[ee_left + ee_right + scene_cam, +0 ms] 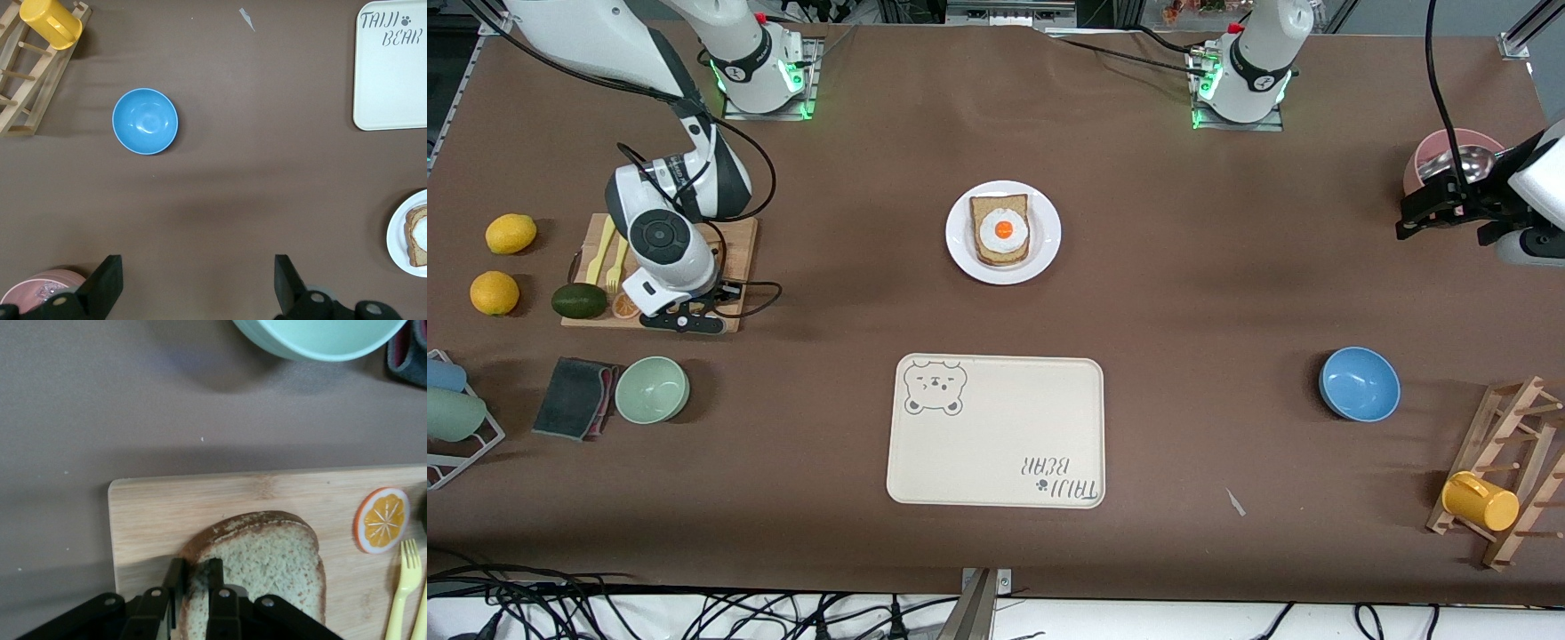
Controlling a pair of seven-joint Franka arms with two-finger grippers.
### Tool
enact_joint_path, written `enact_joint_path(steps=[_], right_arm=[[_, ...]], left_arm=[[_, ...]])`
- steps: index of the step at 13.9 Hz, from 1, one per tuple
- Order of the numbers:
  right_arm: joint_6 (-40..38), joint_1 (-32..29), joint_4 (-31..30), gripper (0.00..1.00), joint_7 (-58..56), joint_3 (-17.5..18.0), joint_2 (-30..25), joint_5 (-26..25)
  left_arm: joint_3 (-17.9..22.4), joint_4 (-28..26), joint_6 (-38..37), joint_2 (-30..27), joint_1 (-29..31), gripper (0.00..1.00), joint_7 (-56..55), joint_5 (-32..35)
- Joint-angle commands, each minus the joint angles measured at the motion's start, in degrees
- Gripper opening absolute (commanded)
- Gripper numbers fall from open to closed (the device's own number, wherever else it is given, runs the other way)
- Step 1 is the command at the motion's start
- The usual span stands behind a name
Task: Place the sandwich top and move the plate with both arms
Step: 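Grasp the bread slice edge with the right gripper and lift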
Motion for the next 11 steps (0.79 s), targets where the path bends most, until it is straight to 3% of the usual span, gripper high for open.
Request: enact_joint_path(steps=[1,3,5,7,11], right_arm=[[2.08,-0.60,-0.28,0.19,1.35,-0.05,0.96,-1.31],[2.08,-0.60,-0.37,0.19,1.35,-0.05,0.96,-1.31],[2.08,-0.69,-0.37,0.05,1.35,-0.05,0.96,-1.22],[2.34,-0.69,-0.37,0.00,1.35,-0.05,1.57,-1.22],[1.73,-0.60,0.06,0.00,1.43,-0.05,1.75,-1.14]], left_arm=[[0.29,-0.64,1.88,-0.83,-0.13,1.00,0.13,-0.96],[0.29,-0.90,2.94,-0.66,-0.13,1.00,0.13,-0.96],[0.29,-1.52,2.86,-0.83,-0.13,1.00,0.13,-0.96],[0.21,-2.13,2.94,-1.18,-0.13,1.00,0.13,-0.96],[0.21,-2.93,2.94,-1.45,-0.22,1.00,0.13,-0.96]])
